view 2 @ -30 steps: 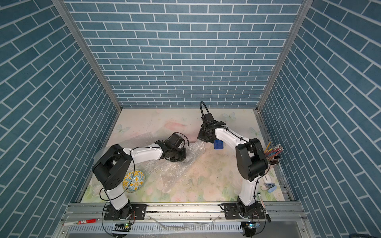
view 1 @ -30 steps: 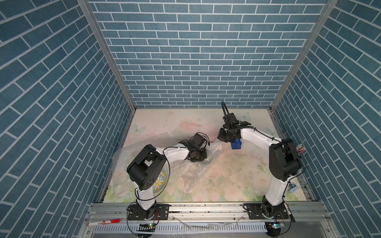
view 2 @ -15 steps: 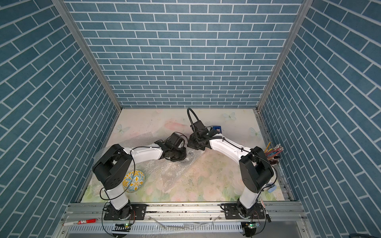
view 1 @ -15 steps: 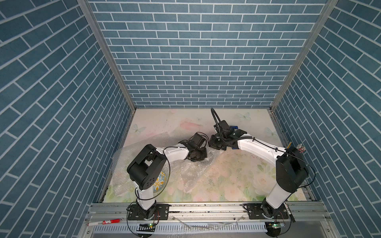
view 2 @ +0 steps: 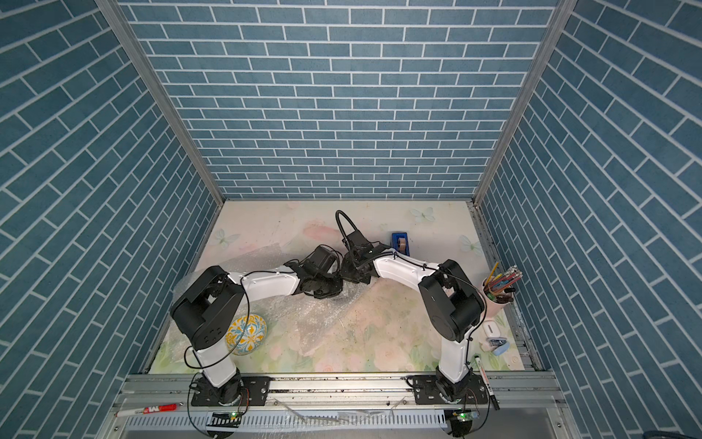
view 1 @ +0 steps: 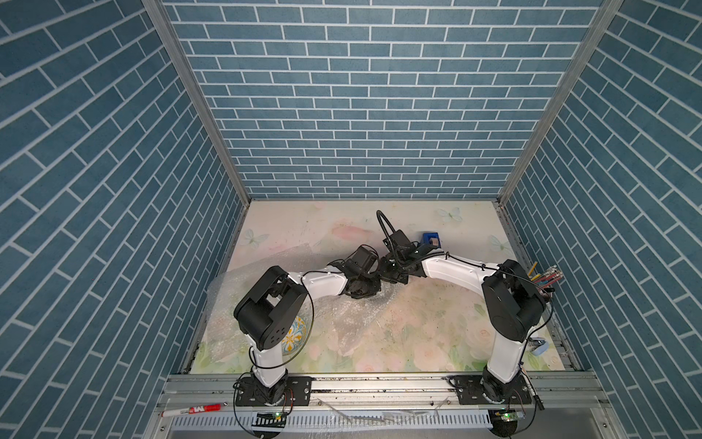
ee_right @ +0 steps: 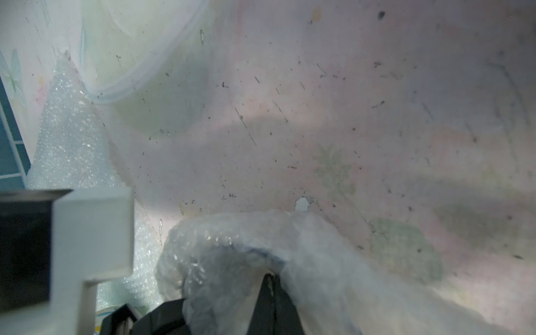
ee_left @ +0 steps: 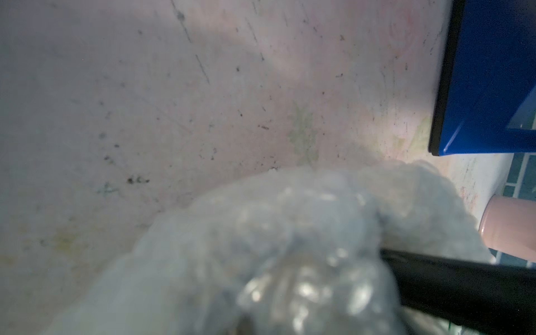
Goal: Wrap bowls in bubble wrap
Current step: Wrap the bowl in bubble wrap.
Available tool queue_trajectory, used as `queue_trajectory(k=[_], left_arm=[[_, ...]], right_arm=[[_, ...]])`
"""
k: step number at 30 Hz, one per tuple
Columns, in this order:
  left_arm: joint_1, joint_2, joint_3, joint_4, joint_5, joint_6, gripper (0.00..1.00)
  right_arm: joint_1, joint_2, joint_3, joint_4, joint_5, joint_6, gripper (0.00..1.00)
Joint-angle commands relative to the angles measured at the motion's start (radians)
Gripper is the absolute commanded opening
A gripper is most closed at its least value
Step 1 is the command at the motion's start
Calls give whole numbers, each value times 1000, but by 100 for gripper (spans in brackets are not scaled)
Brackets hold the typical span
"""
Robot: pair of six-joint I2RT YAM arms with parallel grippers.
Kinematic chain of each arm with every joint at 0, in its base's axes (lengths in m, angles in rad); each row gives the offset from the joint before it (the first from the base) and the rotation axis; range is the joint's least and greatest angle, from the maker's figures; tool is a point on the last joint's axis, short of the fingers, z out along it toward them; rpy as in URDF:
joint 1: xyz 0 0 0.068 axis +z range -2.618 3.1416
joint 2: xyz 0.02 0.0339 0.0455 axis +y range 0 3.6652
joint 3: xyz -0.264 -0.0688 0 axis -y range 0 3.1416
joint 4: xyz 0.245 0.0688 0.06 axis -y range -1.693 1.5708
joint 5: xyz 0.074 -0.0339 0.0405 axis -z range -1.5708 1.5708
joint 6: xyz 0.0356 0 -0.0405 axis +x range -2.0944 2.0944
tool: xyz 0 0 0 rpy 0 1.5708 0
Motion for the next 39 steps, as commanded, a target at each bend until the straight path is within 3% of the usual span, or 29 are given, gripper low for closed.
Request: queue_trajectory(k=[1, 9, 16, 27, 39], left_arm=[[2, -15, -7, 10, 12, 1, 5], [7, -43, -26, 32, 10, -12, 6], [20, -101, -32, 41, -1, -26, 12], [20, -137, -48, 52, -3, -30, 12], [27, -214, -89, 70, -29, -68, 11]], right_arm=[[8, 47, -19, -5, 22, 19, 0], [10, 82, -4, -14, 26, 9, 0], [9, 27, -5, -41, 72, 12, 0], [10, -44, 27, -62, 80, 7, 0], [23, 25, 30, -53, 69, 5, 0]])
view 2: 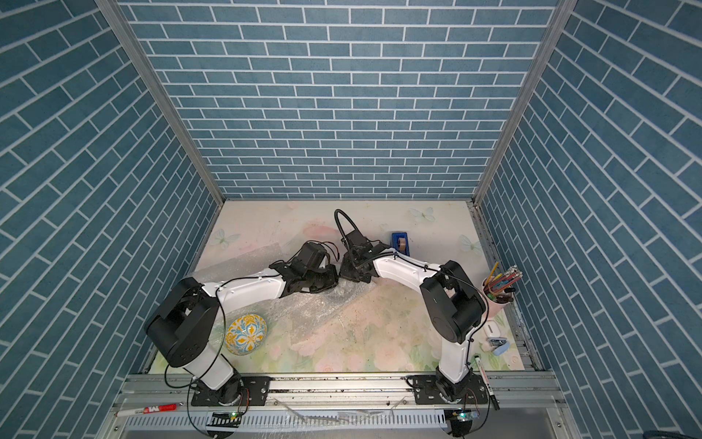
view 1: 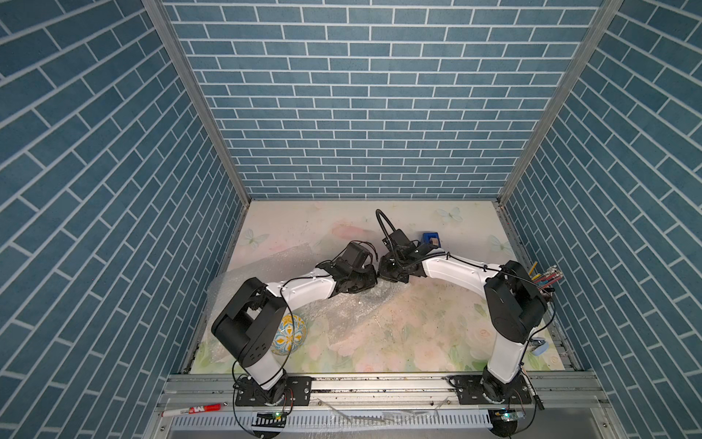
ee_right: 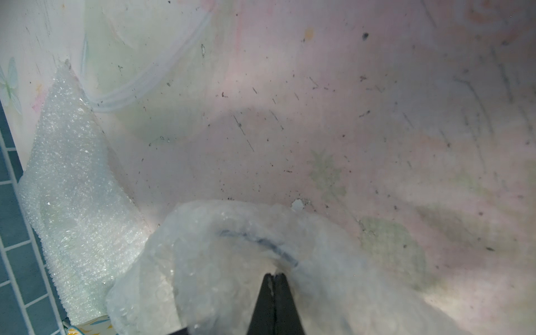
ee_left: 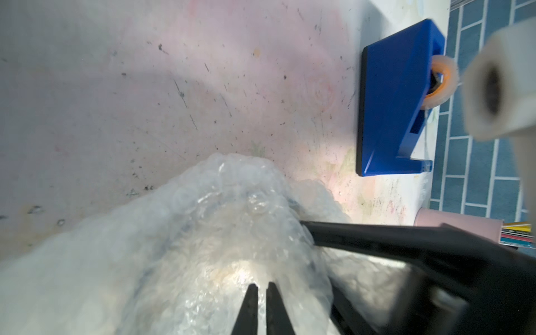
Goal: Wrap bowls in bubble wrap
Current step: Wrap the bowl in bubble wrap.
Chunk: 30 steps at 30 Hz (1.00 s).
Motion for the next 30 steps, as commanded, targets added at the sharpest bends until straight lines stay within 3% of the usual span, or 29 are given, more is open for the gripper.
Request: queue_trajectory(k=[1, 9, 14, 21, 30], left_arm=[[7, -57, -29, 13, -23, -25, 11], [9, -156, -92, 44, -18, -80, 13], [-9, -133, -114, 112, 19, -124, 15], [-33, -28, -139, 248, 68, -183, 14], [-13, -8, -166, 194, 33, -206, 11]], right_arm=[[14, 43, 16, -21, 19, 5, 0], [17, 56, 24, -38, 44, -13, 0], [17, 39, 21, -29, 44, -5, 18], [18, -13, 24, -21, 42, 12, 25], [18, -163, 30, -85, 80, 2, 37]])
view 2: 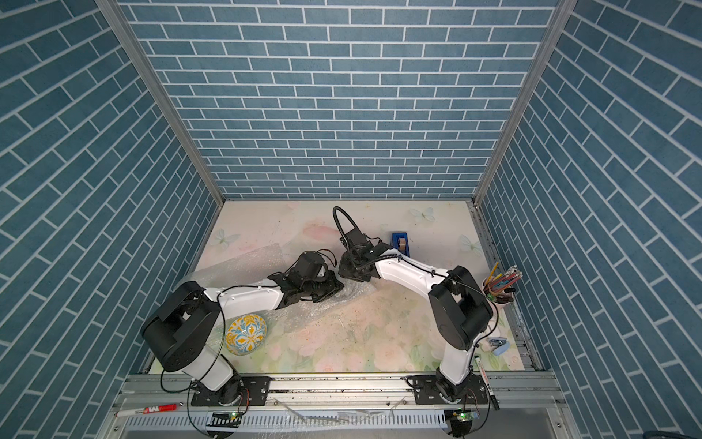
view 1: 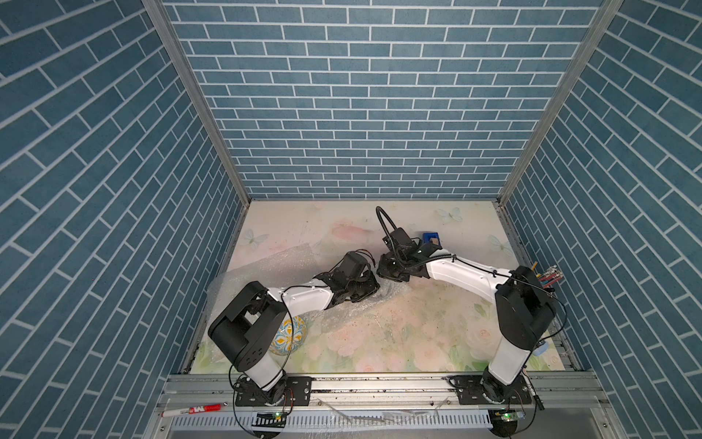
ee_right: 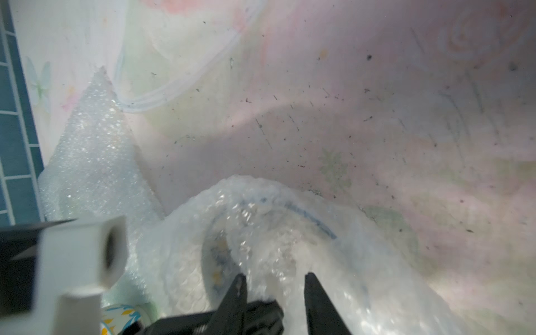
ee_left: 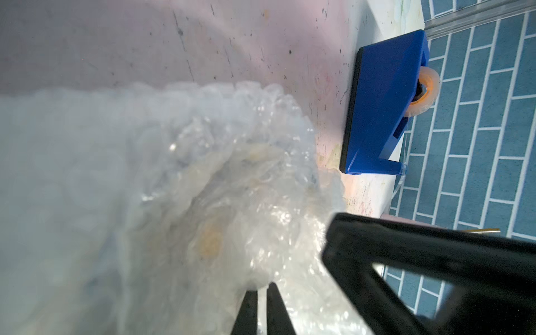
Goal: Wrap bowls in bubble wrap
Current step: Wrap the bowl in bubble wrap.
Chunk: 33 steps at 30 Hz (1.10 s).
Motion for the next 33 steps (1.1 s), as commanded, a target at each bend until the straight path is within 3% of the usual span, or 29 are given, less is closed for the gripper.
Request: queue_trajectory(k=[1, 5, 11, 25, 28, 33], left_arm=[[14, 4, -26, -11, -13, -6, 11], [26, -12, -35, -13, -14, 0, 11], [27, -4, -22, -16, -8, 6, 11], [36, -11, -5, -18, -7, 6, 12], [37, -24, 6, -42, -9, 42, 20], [42, -81, 14, -127, -51, 74, 42]], right_arm=[[2, -83, 24, -62, 42, 1, 37], [3, -117, -13, -62, 36, 3, 23], [10, -23, -27, -10, -55, 15, 10], [34, 196, -23, 80, -109, 49, 5], [33, 224, -12, 57, -96, 44, 4], [34, 261, 1, 9, -77, 40, 3]])
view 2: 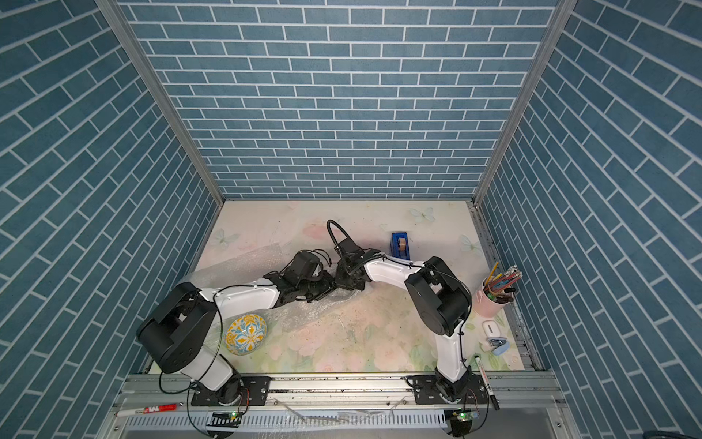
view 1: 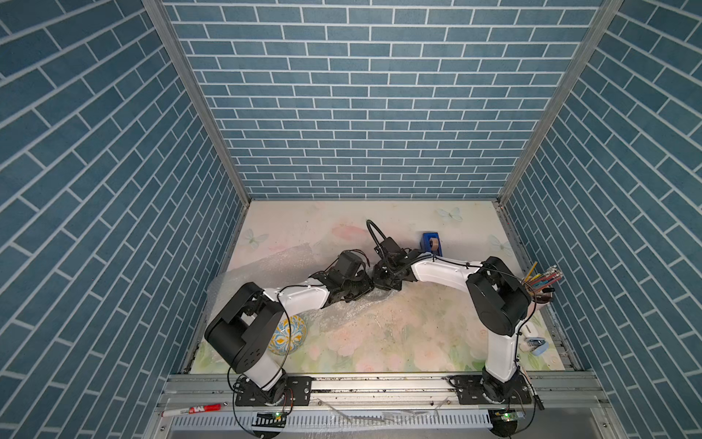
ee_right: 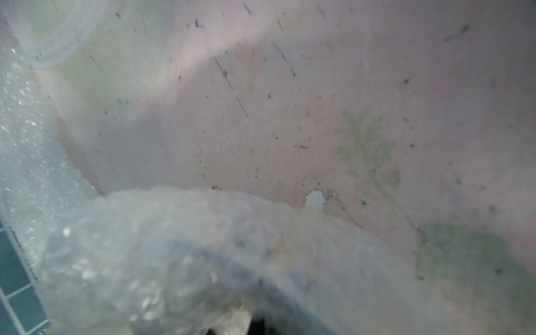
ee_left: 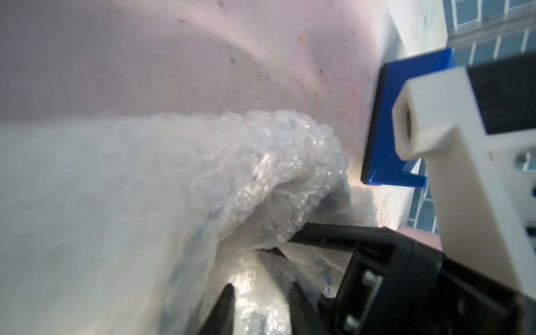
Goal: Wrap bowls in bubble wrap
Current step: Wrap the bowl in bubble wrap.
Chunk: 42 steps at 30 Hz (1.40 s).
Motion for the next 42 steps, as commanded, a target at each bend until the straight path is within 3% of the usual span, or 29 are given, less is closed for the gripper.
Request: queue_trajectory(k=[1, 9, 12, 18, 27, 31, 37, 40, 42], left_arm=[[5, -62, 28, -79, -37, 50, 45], [29, -281, 26, -380, -210, 103, 63], [44, -358, 24, -541, -272, 111, 78], [84, -495, -73, -741, -286, 46, 80], [88, -456, -204, -737, -158, -97, 72], [85, -449, -206, -717, -118, -130, 75], [88, -411, -273, -433, -60, -192, 82], [89, -338, -224, -363, -69, -175, 72], [91, -316, -196, -357, -95, -156, 51]], right_arm=[[11, 62, -1, -71, 25, 9, 3], [10, 54, 18, -136, 79, -11, 3], [10, 48, 19, -140, 86, -14, 3], [10, 35, 35, -154, 91, -27, 3], [10, 29, 74, -193, 122, -49, 3], [9, 28, 78, -195, 120, -50, 3], [9, 33, 81, -198, 113, -51, 3], [10, 52, 95, -208, 112, -52, 3], [9, 65, 110, -211, 112, -52, 3]])
